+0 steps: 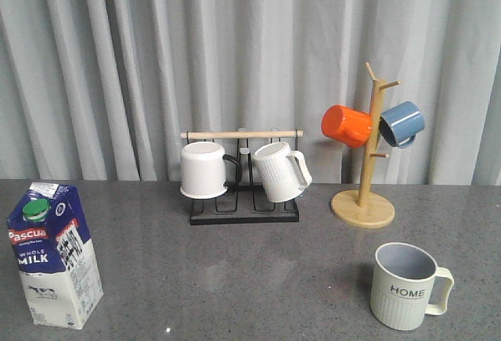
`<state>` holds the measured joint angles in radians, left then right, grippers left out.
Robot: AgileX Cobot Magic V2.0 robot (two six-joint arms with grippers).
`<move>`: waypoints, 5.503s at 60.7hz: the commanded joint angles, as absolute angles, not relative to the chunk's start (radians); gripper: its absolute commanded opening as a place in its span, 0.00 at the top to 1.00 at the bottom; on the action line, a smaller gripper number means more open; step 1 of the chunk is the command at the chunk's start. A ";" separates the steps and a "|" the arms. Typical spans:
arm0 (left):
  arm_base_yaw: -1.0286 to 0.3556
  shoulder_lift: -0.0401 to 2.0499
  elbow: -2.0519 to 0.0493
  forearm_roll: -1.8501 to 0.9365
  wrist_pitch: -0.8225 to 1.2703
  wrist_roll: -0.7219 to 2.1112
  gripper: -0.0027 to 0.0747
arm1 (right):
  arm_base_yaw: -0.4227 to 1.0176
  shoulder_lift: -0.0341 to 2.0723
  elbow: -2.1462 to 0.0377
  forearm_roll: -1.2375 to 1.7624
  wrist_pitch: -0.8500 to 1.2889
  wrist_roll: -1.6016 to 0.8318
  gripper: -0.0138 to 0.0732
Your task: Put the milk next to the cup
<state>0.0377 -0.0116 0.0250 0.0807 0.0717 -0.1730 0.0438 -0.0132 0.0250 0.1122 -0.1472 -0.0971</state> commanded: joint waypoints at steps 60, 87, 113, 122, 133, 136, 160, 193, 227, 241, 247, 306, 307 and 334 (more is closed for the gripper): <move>0.039 -0.024 0.040 -0.010 -0.126 -0.342 0.97 | 0.039 -0.018 -0.002 0.206 -0.137 0.031 0.83; 0.039 -0.024 -0.172 -0.080 0.117 -0.393 0.57 | 0.039 0.194 -0.340 0.176 0.094 0.017 0.31; 0.039 0.062 -0.325 -0.122 0.221 -0.255 0.45 | 0.039 0.288 -0.482 0.184 0.120 -0.089 0.27; 0.039 0.225 -0.468 -0.122 0.369 -0.144 0.45 | 0.039 0.426 -0.653 0.099 0.262 -0.089 0.27; 0.039 0.367 -0.599 -0.122 0.436 -0.094 0.45 | 0.039 0.519 -0.772 0.071 0.248 -0.081 0.32; 0.039 0.392 -0.621 -0.122 0.440 -0.094 0.45 | 0.039 0.548 -0.782 0.032 0.261 -0.081 0.35; 0.039 0.434 -0.634 -0.122 0.440 -0.094 0.45 | 0.000 0.980 -0.781 -0.058 0.326 0.000 0.37; 0.039 0.434 -0.634 -0.122 0.458 -0.094 0.45 | -0.037 1.364 -0.781 -0.049 0.107 0.026 0.37; 0.039 0.445 -0.634 -0.121 0.459 -0.094 0.45 | -0.048 1.455 -0.781 -0.054 -0.029 0.006 0.37; 0.039 0.445 -0.634 -0.121 0.459 -0.094 0.45 | -0.048 1.501 -0.783 -0.054 -0.103 0.000 0.37; 0.039 0.445 -0.634 -0.121 0.459 -0.094 0.45 | -0.048 1.547 -0.816 -0.054 -0.111 -0.009 0.37; 0.039 0.445 -0.634 -0.122 0.467 -0.094 0.45 | -0.004 1.596 -0.970 -0.053 -0.129 -0.119 0.85; 0.039 0.445 -0.634 -0.122 0.467 -0.094 0.45 | 0.004 1.589 -0.970 -0.053 -0.126 -0.115 0.85; 0.039 0.445 -0.634 -0.122 0.469 -0.094 0.45 | 0.333 1.647 -1.069 -0.021 -0.054 -0.078 0.85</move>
